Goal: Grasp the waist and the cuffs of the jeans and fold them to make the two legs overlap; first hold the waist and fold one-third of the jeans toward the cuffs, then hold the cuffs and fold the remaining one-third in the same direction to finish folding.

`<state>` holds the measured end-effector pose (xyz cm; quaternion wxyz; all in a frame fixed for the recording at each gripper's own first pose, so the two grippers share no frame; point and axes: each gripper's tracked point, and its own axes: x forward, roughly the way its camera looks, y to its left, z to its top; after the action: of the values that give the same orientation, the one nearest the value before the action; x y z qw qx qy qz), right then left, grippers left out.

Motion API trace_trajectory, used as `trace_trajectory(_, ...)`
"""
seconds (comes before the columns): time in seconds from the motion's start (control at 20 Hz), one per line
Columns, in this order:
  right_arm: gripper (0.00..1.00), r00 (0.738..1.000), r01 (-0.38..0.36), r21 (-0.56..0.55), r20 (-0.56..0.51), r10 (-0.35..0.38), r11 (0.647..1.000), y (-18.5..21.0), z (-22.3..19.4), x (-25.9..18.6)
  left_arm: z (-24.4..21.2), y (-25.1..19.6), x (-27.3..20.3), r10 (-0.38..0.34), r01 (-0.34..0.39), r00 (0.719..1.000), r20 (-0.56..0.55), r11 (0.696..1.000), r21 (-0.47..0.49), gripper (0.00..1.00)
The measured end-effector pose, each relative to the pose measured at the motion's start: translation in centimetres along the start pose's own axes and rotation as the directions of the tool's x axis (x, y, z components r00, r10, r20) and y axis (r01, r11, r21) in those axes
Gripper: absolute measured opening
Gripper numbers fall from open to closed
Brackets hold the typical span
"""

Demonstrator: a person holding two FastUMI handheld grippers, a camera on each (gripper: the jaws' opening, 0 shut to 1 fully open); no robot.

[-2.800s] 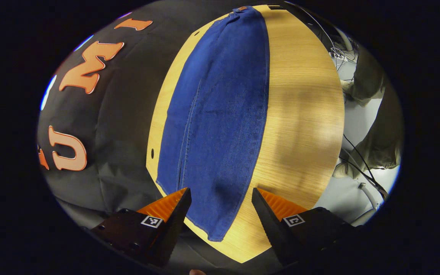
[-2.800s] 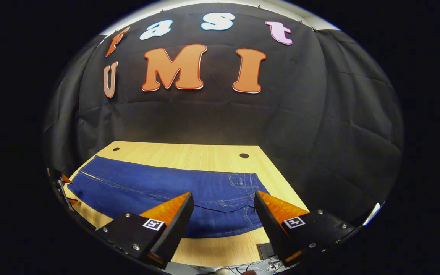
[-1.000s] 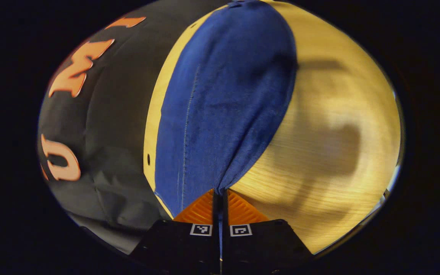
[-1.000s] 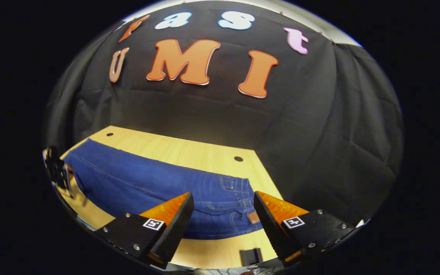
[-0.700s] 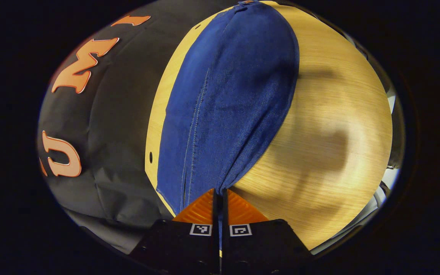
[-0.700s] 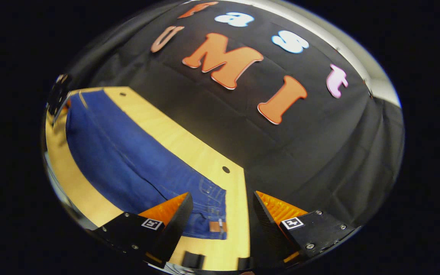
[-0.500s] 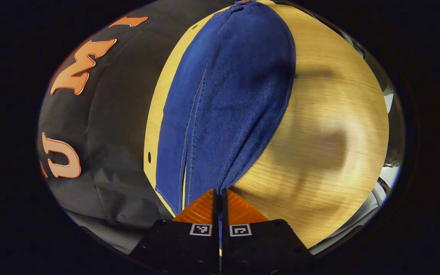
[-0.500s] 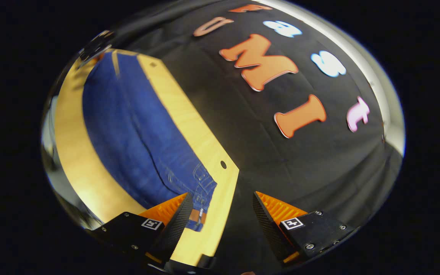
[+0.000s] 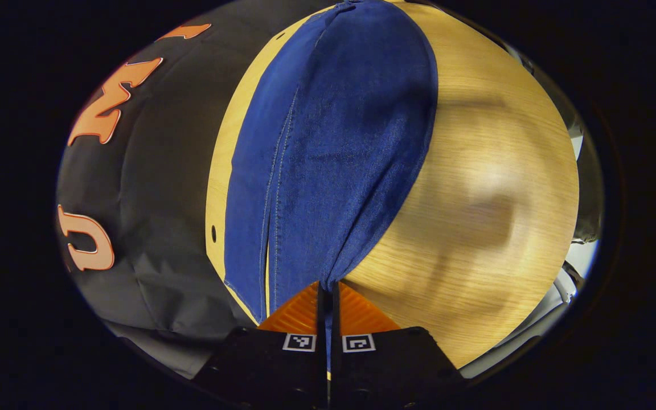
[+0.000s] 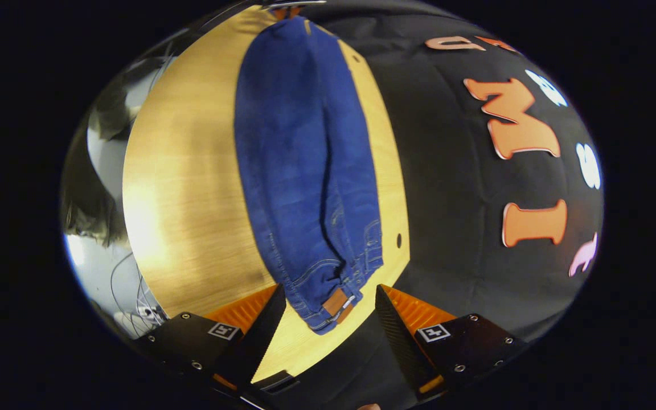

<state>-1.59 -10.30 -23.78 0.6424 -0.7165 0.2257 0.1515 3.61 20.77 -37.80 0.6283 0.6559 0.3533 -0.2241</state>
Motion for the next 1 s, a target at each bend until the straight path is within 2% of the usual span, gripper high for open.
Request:
trace_trajectory(0.2,0.98,0.996,-0.083,-0.099,-0.047,0.079,0.992,2.1,-2.0,2.0,0.1,-0.1,0.3,-0.019,0.019,1.000,-0.006,1.000,0.001,0.03)
trace_trajectory(0.4,0.98,0.993,-0.111,-0.130,-0.050,0.105,0.985,2.2,-1.9,3.6,0.2,0.0,0.5,-0.025,0.025,1.000,-0.011,1.000,0.000,0.03)
trace_trajectory(0.6,0.98,0.995,-0.095,-0.177,-0.041,0.089,0.980,1.5,-1.1,5.0,0.1,-0.1,0.6,-0.030,0.030,0.999,-0.012,1.000,0.004,0.02)
trace_trajectory(0.9,0.98,0.996,-0.091,-0.168,-0.030,0.087,0.982,0.7,-0.8,6.8,0.2,0.1,0.6,-0.033,0.033,0.999,-0.010,0.999,-0.008,0.03)
trace_trajectory(0.95,0.96,0.996,-0.089,-0.162,-0.026,0.086,0.983,0.7,-0.8,7.1,0.3,0.0,0.6,-0.034,0.034,0.999,-0.011,0.999,-0.008,0.03)
trace_trajectory(1.0,0.89,0.994,-0.108,-0.161,-0.029,0.105,0.981,1.2,-0.6,7.5,0.3,0.1,0.6,-0.033,0.033,0.999,-0.012,0.999,-0.007,0.03)
